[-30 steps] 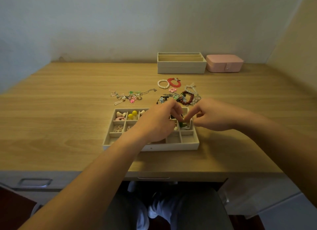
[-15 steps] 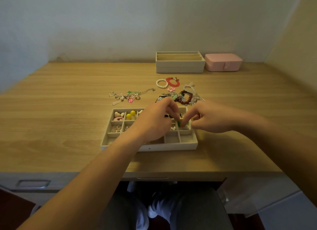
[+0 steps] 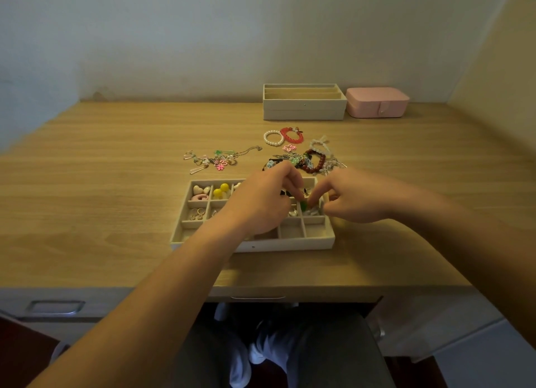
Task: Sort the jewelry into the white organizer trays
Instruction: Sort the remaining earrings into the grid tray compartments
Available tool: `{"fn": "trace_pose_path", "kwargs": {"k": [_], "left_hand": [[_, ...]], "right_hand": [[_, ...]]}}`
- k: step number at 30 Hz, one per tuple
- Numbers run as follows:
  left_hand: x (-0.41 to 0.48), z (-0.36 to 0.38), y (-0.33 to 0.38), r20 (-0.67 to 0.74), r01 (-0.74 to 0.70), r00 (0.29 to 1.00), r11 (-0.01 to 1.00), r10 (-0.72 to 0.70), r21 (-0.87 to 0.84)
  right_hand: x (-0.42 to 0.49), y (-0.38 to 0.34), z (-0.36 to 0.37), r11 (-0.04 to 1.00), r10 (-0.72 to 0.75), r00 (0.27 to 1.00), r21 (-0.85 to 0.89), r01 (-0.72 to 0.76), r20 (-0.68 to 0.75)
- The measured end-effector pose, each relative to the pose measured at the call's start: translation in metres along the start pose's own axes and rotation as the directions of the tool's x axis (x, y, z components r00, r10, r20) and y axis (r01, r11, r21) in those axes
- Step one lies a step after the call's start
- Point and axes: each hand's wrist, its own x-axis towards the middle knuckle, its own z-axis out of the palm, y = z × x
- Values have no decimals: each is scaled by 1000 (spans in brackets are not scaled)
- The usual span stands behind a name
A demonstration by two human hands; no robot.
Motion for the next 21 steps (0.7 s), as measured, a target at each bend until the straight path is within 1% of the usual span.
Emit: {"fn": "trace_pose_path", "kwargs": {"k": [2,7,12,15,16,18,20,21], "left_hand": [[0,0,0,3,5,1000,1000,-5,-13],[-1,-1,-2,6,33,999,998,-33,-61],[-1,-2,-2,10,34,999,998,-34,-49],[-3,-2,-1,11,28,1000,998,-27,-47],[-3,-2,-1,11,22,1000,999,-21,-49],[-3,-2,-1,9,17,1000,999,-16,-46],[-2,-2,-2,12,22,1000,999,-21,-44],[-2,-3,-2,16,19,1000,999,-19,-50]], "right_hand": [[0,-1,0,1000,-3,1000,4,3,-16],[1,4,-2,1000,0,990,13,2,-144],[1,4,0,999,2,990,-41,-8,-138],[1,4,1,998,-25,977,-56,13,-211],[1,4,1,998,-30,977,-63,16,-212],[0,2,1,996,-30,988,-85,18,-150],[-1,0,4,998,-26,996,-66,20,-84],[-1,-1,4,998,-27,996,-54,23,-80]]}}
